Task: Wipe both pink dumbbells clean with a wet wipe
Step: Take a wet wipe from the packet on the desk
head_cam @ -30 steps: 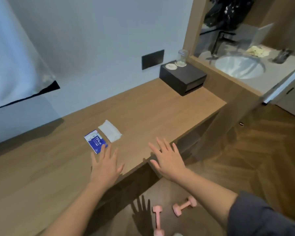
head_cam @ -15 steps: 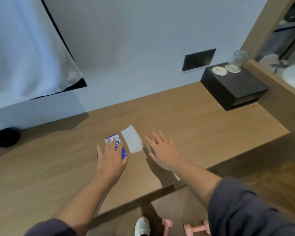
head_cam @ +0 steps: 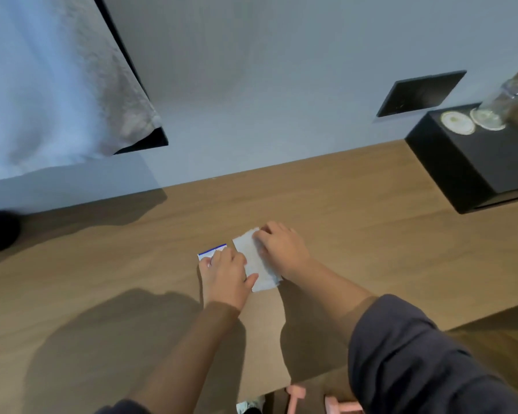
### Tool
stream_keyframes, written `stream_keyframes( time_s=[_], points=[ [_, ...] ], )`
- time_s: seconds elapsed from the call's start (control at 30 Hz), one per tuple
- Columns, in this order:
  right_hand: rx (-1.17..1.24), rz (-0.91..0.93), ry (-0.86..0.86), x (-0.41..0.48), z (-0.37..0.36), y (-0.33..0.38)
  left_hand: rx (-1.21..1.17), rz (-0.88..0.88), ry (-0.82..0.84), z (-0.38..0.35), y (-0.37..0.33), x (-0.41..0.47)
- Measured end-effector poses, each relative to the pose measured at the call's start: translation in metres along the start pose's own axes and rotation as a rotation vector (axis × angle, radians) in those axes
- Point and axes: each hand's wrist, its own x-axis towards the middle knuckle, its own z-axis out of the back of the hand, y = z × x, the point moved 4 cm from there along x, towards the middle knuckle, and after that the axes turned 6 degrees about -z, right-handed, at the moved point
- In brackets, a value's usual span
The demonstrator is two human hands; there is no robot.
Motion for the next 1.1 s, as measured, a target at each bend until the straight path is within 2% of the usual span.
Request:
stream_keyframes(
  time_s=[0.17,0.23,0.33,0.4,0.53,0.67,0.77,0.83,0.93,1.03,1.1],
  points=[
    [0.112,-0.005,-0.056,0.008,-0.003,-0.001,0.036,0.035,0.070,0.000,-0.007,0.006],
    [0.246,-0.050,-0.061,0.002,0.000,-0.004,-0.061,0.044,0.024,0.005,-0.010,0.006],
    [0.600,-0.185,-0.092,-0.014,0.009,-0.012,-0.448,0.162,-0.119,0.014,-0.007,0.001],
    [0.832,-0.273,-0.102,-0.037,0.018,-0.021,-0.787,0.267,-0.122,0.021,-0.017,-0.008],
    [1.286,-0.455,-0.120,-0.088,0.024,-0.035,-1.165,0.411,-0.077,0.030,-0.044,-0.035],
    [1.778,-0.578,0.043,-0.155,0.022,-0.048,-1.382,0.634,0.071,0.020,-0.082,-0.083],
    [2.153,-0.639,0.212,-0.208,0.020,-0.057,-1.567,0.707,0.179,0.020,-0.117,-0.124],
    [2.249,-0.660,0.334,-0.245,0.019,-0.061,-1.699,0.733,0.184,0.023,-0.138,-0.152],
    [2.247,-0.728,0.448,-0.298,0.013,-0.071,-1.885,0.765,0.194,0.016,-0.164,-0.190],
    [2.213,-0.789,0.461,-0.336,0.002,-0.084,-1.874,0.756,0.212,0.004,-0.180,-0.220],
    [2.196,-0.809,0.444,-0.354,-0.011,-0.091,-1.768,0.736,0.162,-0.004,-0.184,-0.235]
  ],
)
